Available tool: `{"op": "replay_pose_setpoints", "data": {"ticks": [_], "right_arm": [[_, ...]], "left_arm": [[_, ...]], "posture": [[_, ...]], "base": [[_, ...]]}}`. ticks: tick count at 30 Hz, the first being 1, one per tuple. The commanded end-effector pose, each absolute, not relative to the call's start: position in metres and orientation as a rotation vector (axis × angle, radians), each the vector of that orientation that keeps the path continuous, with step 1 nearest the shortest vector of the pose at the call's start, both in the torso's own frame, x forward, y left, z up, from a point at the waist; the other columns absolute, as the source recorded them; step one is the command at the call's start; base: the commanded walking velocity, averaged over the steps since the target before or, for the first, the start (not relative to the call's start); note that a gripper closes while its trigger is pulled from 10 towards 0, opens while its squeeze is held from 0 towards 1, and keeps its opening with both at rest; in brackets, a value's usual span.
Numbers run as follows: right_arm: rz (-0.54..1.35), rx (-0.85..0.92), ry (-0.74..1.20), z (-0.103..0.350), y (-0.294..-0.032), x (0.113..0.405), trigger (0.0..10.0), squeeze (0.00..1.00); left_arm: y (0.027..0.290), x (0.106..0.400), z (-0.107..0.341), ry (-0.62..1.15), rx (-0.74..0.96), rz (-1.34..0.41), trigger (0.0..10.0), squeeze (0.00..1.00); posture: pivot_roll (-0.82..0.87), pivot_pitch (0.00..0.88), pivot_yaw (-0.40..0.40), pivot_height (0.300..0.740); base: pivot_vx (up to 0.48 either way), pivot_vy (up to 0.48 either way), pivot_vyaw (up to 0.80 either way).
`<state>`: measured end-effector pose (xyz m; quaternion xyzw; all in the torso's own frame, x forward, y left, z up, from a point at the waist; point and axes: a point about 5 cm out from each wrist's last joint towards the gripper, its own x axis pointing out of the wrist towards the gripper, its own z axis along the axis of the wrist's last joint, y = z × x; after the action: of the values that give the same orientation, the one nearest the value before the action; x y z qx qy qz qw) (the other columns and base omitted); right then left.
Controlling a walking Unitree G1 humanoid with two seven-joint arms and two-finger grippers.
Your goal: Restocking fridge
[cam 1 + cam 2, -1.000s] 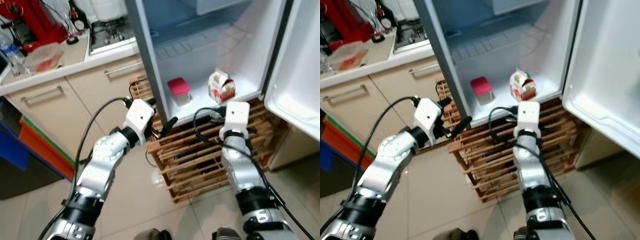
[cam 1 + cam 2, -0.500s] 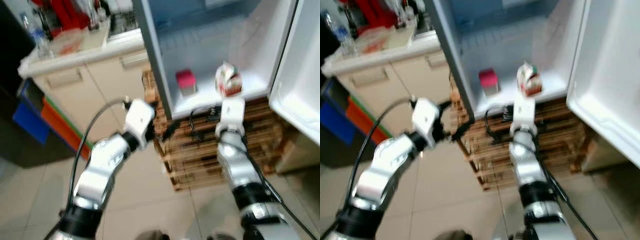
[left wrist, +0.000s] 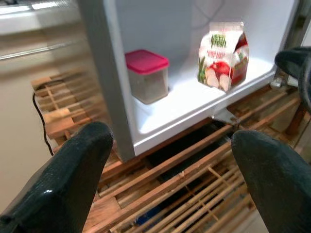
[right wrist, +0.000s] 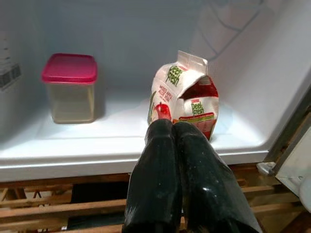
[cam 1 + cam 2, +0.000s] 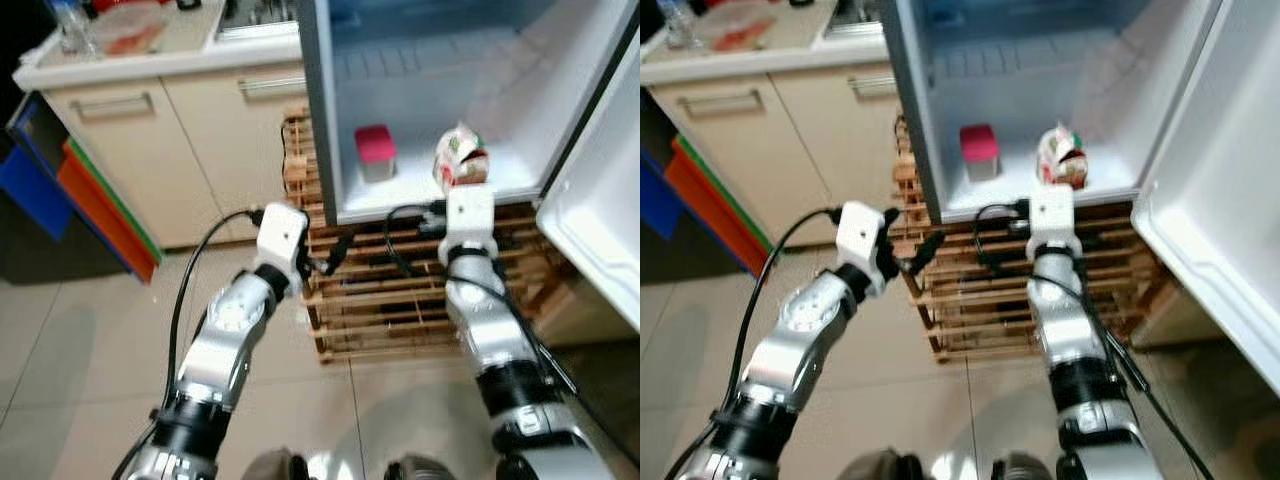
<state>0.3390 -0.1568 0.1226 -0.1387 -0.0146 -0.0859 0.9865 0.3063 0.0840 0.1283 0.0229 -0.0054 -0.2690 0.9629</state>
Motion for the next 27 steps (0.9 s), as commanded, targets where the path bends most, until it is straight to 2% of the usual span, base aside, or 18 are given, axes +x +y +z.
{"op": "replay_pose_setpoints", "data": {"ticks": [1,8,20,27], "right_arm": [[-0.167,-0.289,-0.033,0.123,-0.156,0.338,10.0,0.00],[-0.190,-0.303,-0.052,0.128,-0.160,0.347,10.0,0.00],[-0.148,-0.298,-0.090,0.138,-0.148,0.355,10.0,0.00],[-0.140,-0.303,-0.065,0.133,-0.148,0.358,10.0,0.00]], "left_arm": [[0.085,0.308,0.129,-0.022,0.056,-0.535,10.0,0.00],[0.072,0.308,0.131,-0.040,0.015,-0.564,10.0,0.00],[0.053,0.300,0.131,-0.091,0.096,-0.661,10.0,0.00],[0.047,0.297,0.128,-0.075,0.086,-0.693,10.0,0.00]], "posture": [[-0.07,0.073,0.067,0.740],[-0.07,0.073,0.061,0.740],[-0.07,0.068,0.045,0.740],[-0.07,0.063,0.045,0.740]], "base": [[0.000,0.000,0.00],[0.038,0.000,0.00],[0.471,0.000,0.00],[0.321,-0.170,0.00]]}}
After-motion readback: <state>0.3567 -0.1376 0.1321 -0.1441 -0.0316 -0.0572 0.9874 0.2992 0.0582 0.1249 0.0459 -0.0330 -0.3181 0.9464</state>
